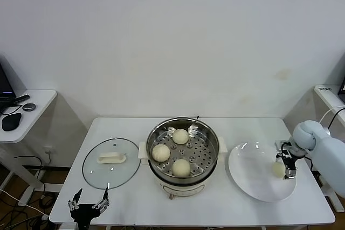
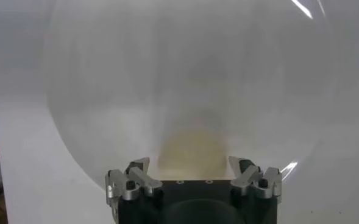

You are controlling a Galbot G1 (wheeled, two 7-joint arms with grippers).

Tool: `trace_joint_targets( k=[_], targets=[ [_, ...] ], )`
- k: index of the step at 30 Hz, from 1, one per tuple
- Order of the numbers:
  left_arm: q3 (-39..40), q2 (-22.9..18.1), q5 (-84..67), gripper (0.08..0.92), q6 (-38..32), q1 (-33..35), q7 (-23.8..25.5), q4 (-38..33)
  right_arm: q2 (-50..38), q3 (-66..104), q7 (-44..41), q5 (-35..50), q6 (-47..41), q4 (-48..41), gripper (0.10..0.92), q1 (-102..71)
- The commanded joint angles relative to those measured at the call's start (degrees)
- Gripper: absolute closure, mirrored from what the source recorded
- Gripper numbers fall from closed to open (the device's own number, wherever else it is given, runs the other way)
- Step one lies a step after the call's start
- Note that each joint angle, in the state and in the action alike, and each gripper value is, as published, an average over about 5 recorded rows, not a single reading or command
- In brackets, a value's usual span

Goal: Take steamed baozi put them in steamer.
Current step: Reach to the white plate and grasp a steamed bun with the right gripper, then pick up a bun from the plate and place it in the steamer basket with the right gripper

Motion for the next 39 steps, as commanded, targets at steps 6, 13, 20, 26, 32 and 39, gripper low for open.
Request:
trace_joint_targets(
  k=[6,13,20,26,32,39],
  targets=[
    [0.2,0.0,0.2,0.177,0.0,-0.4,0.0,0.9,0.5,0.3,0.2,-0.5,-0.5,-1.0,0.233,-0.3],
    [0.4,0.2,0.5,0.177,-0.2,-0.7,-0.1,1.3,-0.2,-0.7,0.5,2.5,-2.1,-0.6,0.419,0.8],
    [1.0,0.2,3.6,0.177,-1.2,-1.7,-0.8,2.2,-5.4,-8.9,0.2,12.9,-8.1,6.1,0.581,9.0],
    [1.4,0.4,5.0,0.177,-1.4,-3.1,-1.1,1.9,-8.7,-31.3,-0.1,32.0,-17.1,18.5,0.592,33.5],
    [2.0,0.5,5.7,0.177,-1.5,-4.1,-1.7,0.7,-0.6,-50.5,1.4,48.1,-25.7,22.4,0.586,58.6],
    [2.5,0.9,4.8,0.177,-1.5,-4.5,-1.7,-0.6,10.4,-57.1,2.6,60.0,-33.6,23.8,0.584,66.9]
  ],
)
